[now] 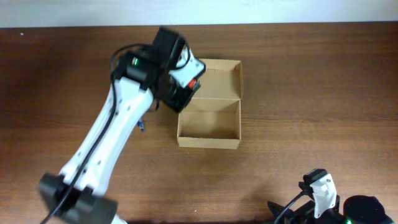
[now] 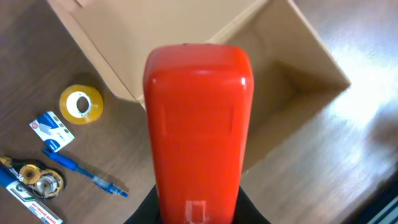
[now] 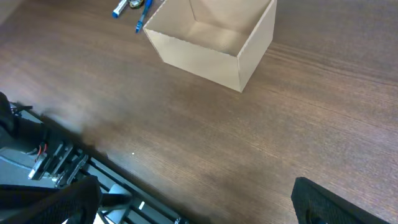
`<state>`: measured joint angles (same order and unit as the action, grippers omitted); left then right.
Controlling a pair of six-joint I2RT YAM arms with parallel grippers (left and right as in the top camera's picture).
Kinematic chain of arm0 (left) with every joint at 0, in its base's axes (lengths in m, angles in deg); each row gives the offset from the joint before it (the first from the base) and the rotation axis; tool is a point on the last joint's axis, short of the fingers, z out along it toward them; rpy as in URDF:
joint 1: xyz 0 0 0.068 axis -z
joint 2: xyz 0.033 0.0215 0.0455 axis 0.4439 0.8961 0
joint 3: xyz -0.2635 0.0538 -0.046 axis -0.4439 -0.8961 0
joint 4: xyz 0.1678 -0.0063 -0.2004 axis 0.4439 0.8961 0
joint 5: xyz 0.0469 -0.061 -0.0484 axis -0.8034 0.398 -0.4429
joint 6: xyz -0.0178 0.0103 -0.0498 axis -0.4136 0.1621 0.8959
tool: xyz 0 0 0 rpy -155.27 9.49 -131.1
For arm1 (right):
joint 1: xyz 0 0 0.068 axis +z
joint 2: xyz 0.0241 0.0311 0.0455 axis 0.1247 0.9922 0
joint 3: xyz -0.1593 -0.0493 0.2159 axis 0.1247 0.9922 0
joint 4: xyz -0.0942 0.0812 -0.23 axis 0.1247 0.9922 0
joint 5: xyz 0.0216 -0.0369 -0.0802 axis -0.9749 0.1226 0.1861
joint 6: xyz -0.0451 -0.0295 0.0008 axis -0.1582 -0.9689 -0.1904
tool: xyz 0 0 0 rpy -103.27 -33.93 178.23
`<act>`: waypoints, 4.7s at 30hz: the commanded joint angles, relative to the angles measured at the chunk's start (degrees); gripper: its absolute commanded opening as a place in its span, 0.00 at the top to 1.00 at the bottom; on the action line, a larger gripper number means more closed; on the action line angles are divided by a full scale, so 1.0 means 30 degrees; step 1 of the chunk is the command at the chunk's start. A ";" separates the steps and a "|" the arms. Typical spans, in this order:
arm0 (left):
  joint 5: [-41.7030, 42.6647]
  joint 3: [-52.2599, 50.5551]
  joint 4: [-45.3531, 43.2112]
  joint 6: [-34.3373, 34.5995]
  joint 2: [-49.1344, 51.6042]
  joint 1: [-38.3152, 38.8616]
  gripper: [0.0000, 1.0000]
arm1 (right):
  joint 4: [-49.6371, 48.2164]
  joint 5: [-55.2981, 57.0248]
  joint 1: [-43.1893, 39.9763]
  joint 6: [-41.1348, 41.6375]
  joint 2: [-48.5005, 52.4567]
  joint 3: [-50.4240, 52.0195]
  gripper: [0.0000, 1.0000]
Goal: Pack container
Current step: 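Lift the red stapler and carry it into the cardboard box, then release the stapler inside the box and raise the left gripper, then move the left gripper to the staples box and grasp it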
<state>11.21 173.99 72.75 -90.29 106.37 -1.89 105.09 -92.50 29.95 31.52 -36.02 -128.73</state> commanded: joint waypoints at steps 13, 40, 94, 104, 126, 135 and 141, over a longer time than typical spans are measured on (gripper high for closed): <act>0.3453 -0.4801 -0.3803 -1.1424 -0.1800 -0.0058 0.98 | -0.0044 -0.0248 -0.0124 0.0138 -0.0044 -0.0022 0.01; 0.4794 -0.4801 -0.4065 -1.5446 0.3832 -0.0058 0.98 | -0.0044 -0.0248 -0.0124 0.0146 -0.0044 -0.0022 0.01; 0.1552 0.3475 -0.1282 -0.0889 0.4087 -0.4685 0.57 | -0.0044 -0.0248 -0.0124 0.0146 -0.0044 -0.0022 0.01; 0.1545 0.2178 -0.3082 0.0197 0.4153 -0.8437 0.56 | -0.0044 -0.0248 -0.0124 0.0138 -0.0044 -0.0022 0.01; 0.0051 -0.7060 -1.3959 0.0954 0.4342 -0.8247 0.56 | -0.0044 -0.0248 -0.0124 0.0146 -0.0044 -0.0022 0.01; 0.0066 -0.7905 -1.6174 0.1501 0.5923 -0.7781 0.56 | -0.0044 -0.0248 -0.0124 0.0146 -0.0044 -0.0022 0.01; -0.0299 -0.7905 -1.6721 0.2186 0.6819 -0.7708 0.57 | -0.0044 -0.0248 -0.0124 0.0146 -0.0044 -0.0022 0.01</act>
<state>11.35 150.66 23.22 -85.87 125.86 -25.19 105.11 -92.50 29.95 31.49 -36.02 -128.73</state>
